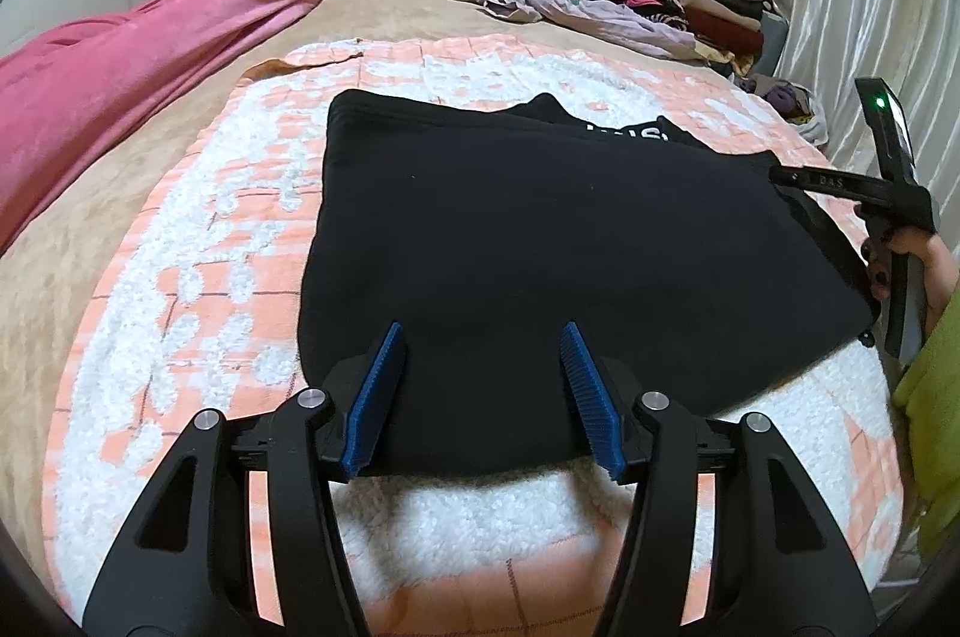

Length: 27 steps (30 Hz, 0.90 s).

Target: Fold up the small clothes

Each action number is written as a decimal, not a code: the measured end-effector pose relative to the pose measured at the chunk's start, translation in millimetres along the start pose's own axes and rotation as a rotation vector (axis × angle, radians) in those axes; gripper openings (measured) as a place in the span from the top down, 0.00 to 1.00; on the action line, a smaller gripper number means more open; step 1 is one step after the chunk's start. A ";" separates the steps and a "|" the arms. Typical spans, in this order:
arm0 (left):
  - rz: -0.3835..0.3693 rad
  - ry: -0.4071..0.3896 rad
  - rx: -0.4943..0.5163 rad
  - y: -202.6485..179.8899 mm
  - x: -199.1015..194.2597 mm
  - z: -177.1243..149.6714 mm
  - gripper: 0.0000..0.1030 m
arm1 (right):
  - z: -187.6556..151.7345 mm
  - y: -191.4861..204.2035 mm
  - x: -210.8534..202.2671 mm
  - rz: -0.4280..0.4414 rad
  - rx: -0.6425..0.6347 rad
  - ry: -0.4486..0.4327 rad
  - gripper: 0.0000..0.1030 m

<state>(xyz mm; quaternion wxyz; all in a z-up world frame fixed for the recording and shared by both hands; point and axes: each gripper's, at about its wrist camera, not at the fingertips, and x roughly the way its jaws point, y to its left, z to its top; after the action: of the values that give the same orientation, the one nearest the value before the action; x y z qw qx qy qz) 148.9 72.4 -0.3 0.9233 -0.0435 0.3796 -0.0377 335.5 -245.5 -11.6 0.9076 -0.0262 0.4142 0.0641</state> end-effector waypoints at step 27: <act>0.013 -0.045 0.010 0.8 -24.1 4.4 0.11 | -26.3 4.7 -70.9 0.070 0.075 -0.101 0.11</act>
<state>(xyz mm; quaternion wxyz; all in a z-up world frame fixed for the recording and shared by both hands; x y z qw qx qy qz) 135.0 75.9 19.6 0.9321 -0.0371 0.3588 -0.0329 269.2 -250.2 24.8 0.9248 0.0257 0.3706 0.0816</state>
